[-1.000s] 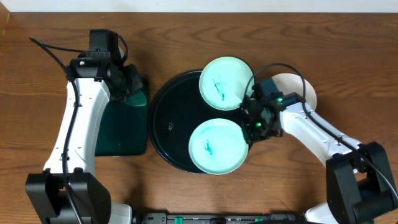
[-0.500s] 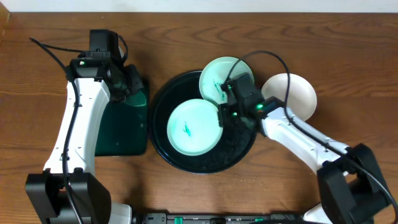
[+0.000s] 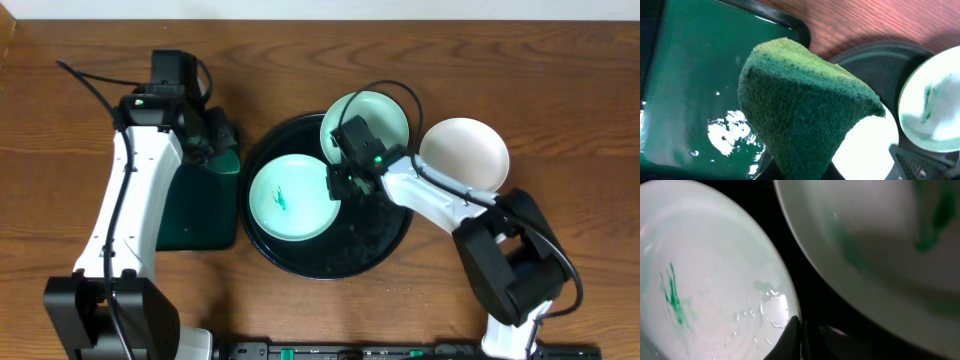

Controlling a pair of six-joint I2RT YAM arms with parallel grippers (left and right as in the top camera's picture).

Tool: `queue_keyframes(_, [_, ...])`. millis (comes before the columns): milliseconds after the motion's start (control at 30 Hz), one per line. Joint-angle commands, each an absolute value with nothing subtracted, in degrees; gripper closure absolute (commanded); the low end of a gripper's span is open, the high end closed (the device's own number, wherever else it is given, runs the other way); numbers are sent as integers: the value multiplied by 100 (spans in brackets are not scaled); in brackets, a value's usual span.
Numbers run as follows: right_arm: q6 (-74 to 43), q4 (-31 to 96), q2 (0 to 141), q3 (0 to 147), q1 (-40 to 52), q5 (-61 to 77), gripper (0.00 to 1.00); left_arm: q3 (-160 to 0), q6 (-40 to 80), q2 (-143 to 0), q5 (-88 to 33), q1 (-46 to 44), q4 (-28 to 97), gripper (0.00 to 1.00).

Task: Clean dirty plates on tray and stack at the side
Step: 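Move sponge with left gripper onto the green plate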

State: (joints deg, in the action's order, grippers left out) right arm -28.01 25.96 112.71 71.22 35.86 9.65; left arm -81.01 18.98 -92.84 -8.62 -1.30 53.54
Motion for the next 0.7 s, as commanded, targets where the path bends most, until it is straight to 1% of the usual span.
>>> queue_keyframes(0, [-2558, 2851, 11413, 7461, 3612, 1120, 91, -8068, 1782, -9376, -829, -263, 5354, 92])
queue_keyframes(100, [-2517, 2902, 11415, 7481, 3621, 1120, 83, -8068, 1782, -9424, -829, -272, 5354, 93])
queue_keyframes(200, [-2517, 2915, 11478, 7481, 3607, 1122, 79, -8068, 1785, -9437, -832, -272, 5354, 93])
queue_keyframes(267, [-2515, 2919, 11520, 7481, 3597, 1122, 79, -8068, 1811, -9437, -836, -294, 5354, 93])
queue_keyframes(367, [-2497, 2926, 11544, 7481, 3592, 1122, 83, -8068, 1828, -9437, -851, -368, 5360, 93])
queue_keyframes(433, [-2499, 2912, 11546, 7478, 3594, 1118, 90, -8068, 1828, -9437, -851, -451, 5358, 93])
queue_keyframes(467, [-2502, 2910, 11546, 7478, 3601, 1109, 99, -8066, 1833, -9441, -851, -504, 5358, 93])
queue_keyframes(667, [-2786, 2897, 11590, 7478, 3603, 1050, 99, -7826, 2268, -9526, -845, -834, 5325, 93])
